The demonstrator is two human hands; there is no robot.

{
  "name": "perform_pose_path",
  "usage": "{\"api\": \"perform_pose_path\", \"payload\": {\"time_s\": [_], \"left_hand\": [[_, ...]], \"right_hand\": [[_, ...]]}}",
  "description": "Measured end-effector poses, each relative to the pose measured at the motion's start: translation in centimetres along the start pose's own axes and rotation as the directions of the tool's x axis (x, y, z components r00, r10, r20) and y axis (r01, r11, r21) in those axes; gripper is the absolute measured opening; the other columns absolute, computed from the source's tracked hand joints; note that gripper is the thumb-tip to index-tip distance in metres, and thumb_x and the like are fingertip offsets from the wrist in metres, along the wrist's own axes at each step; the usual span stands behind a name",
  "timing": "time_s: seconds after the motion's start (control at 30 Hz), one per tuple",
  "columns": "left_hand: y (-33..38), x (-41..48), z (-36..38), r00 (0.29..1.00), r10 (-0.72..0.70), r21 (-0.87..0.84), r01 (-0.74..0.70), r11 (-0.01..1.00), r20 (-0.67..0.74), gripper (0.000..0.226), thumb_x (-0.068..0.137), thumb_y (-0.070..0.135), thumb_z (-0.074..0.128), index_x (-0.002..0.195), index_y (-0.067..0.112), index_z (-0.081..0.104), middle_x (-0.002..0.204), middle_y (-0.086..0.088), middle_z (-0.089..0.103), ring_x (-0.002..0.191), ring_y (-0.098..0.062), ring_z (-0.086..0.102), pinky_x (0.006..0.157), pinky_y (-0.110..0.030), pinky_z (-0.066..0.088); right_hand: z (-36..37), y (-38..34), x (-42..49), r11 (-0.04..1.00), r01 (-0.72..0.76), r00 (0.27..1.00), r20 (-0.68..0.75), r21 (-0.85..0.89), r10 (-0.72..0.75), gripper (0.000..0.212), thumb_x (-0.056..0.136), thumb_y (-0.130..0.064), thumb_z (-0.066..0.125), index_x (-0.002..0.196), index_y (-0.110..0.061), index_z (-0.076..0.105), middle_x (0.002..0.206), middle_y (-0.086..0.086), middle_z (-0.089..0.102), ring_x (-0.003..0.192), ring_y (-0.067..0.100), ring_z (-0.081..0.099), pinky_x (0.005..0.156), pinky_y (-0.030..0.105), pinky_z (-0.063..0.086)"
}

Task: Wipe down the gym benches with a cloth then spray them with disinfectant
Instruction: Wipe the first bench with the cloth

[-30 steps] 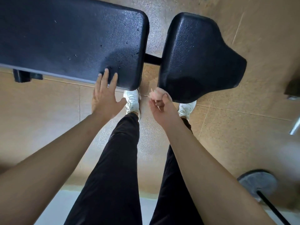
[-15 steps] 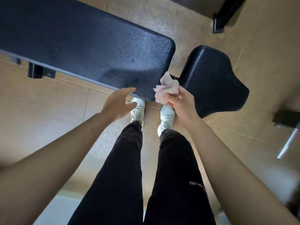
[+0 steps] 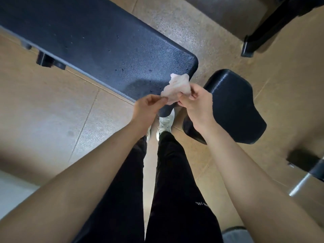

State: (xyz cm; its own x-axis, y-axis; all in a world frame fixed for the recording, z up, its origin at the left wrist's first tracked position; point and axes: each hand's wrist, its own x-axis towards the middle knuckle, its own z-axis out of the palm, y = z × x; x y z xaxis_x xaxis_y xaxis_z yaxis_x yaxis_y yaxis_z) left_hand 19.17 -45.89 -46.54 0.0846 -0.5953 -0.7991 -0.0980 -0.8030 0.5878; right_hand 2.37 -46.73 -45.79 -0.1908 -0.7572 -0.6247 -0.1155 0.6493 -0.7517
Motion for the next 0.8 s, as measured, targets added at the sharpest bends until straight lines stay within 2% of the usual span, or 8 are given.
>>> {"api": "perform_pose_path", "payload": {"time_s": [0.07,0.13,0.27,0.4,0.53,0.6,0.67,0.8], "left_hand": [[0.8,0.0,0.1,0.997,0.004,-0.064,-0.008,0.998,-0.072,0.009,0.089,0.018,0.081,0.085,0.019,0.073,0.070,0.009,0.073,0.066,-0.005,0.068,0.077,-0.026,0.056],[1.8,0.2,-0.2,0.991,0.049,-0.052,-0.056,0.997,-0.122,0.009,0.088,0.016,0.081,0.083,0.020,0.074,0.070,0.008,0.074,0.067,-0.006,0.068,0.075,-0.025,0.055],[5.4,0.5,-1.2,0.970,0.168,-0.027,-0.175,0.984,-0.177,0.009,0.090,0.011,0.078,0.083,0.016,0.076,0.062,0.012,0.069,0.063,-0.004,0.062,0.071,-0.024,0.052],[9.5,-0.1,-1.6,0.957,0.248,-0.098,-0.264,0.960,-0.150,0.010,0.094,0.006,0.072,0.086,0.011,0.072,0.063,0.003,0.066,0.062,-0.010,0.057,0.064,-0.021,0.049],[9.9,-1.0,-2.3,0.947,0.293,-0.127,-0.309,0.943,-0.132,0.014,0.095,0.003,0.070,0.086,0.013,0.071,0.067,-0.005,0.062,0.066,-0.013,0.060,0.067,-0.023,0.051],[8.2,-0.6,-2.6,0.955,0.249,-0.075,-0.263,0.962,-0.159,0.014,0.094,0.004,0.072,0.086,0.015,0.073,0.070,-0.003,0.066,0.064,-0.009,0.065,0.068,-0.022,0.055],[5.7,0.3,-3.1,0.972,0.141,-0.009,-0.145,0.989,-0.186,0.014,0.091,0.011,0.076,0.084,0.023,0.073,0.071,0.005,0.072,0.069,-0.010,0.069,0.074,-0.029,0.059],[1.0,2.3,-4.7,0.976,-0.018,0.123,0.045,0.991,-0.217,0.009,0.084,0.023,0.079,0.090,0.028,0.073,0.085,0.003,0.075,0.081,-0.018,0.072,0.081,-0.039,0.060]], "right_hand": [[-0.6,-0.8,0.6,0.967,0.103,0.990,-0.070,-0.234,-0.122,0.022,0.084,-0.017,0.075,0.105,-0.016,0.076,0.088,0.001,0.075,0.083,0.017,0.069,0.080,0.034,0.058],[-1.0,-1.8,1.1,0.930,0.167,0.976,-0.077,-0.326,-0.202,0.018,0.083,-0.019,0.076,0.100,-0.013,0.076,0.081,0.000,0.074,0.075,0.014,0.066,0.076,0.029,0.054],[-1.2,-4.3,2.2,0.893,0.259,0.950,-0.069,-0.369,-0.304,0.013,0.083,-0.017,0.076,0.095,-0.012,0.076,0.081,-0.006,0.070,0.077,0.012,0.066,0.076,0.029,0.055],[-1.7,-7.6,2.3,0.856,0.403,0.870,-0.156,-0.325,-0.469,0.008,0.087,-0.008,0.072,0.094,-0.007,0.075,0.086,-0.003,0.069,0.078,0.011,0.066,0.074,0.015,0.052],[-1.3,-8.1,0.8,0.793,0.479,0.803,-0.177,-0.378,-0.569,0.005,0.088,-0.009,0.071,0.092,-0.006,0.073,0.088,0.003,0.068,0.077,0.015,0.065,0.072,0.029,0.056],[-0.7,-6.4,0.3,0.769,0.465,0.811,-0.138,-0.439,-0.569,0.004,0.088,-0.011,0.072,0.090,-0.007,0.072,0.086,0.005,0.067,0.074,0.019,0.064,0.069,0.037,0.056],[0.0,-4.0,0.1,0.770,0.387,0.877,-0.055,-0.507,-0.477,0.006,0.087,-0.015,0.072,0.093,-0.012,0.073,0.086,0.003,0.068,0.074,0.018,0.065,0.069,0.041,0.057],[1.2,-0.2,0.4,0.748,0.277,0.953,0.076,-0.603,-0.293,0.021,0.089,-0.024,0.074,0.108,-0.015,0.074,0.096,0.000,0.073,0.080,0.017,0.070,0.080,0.040,0.058]]}}
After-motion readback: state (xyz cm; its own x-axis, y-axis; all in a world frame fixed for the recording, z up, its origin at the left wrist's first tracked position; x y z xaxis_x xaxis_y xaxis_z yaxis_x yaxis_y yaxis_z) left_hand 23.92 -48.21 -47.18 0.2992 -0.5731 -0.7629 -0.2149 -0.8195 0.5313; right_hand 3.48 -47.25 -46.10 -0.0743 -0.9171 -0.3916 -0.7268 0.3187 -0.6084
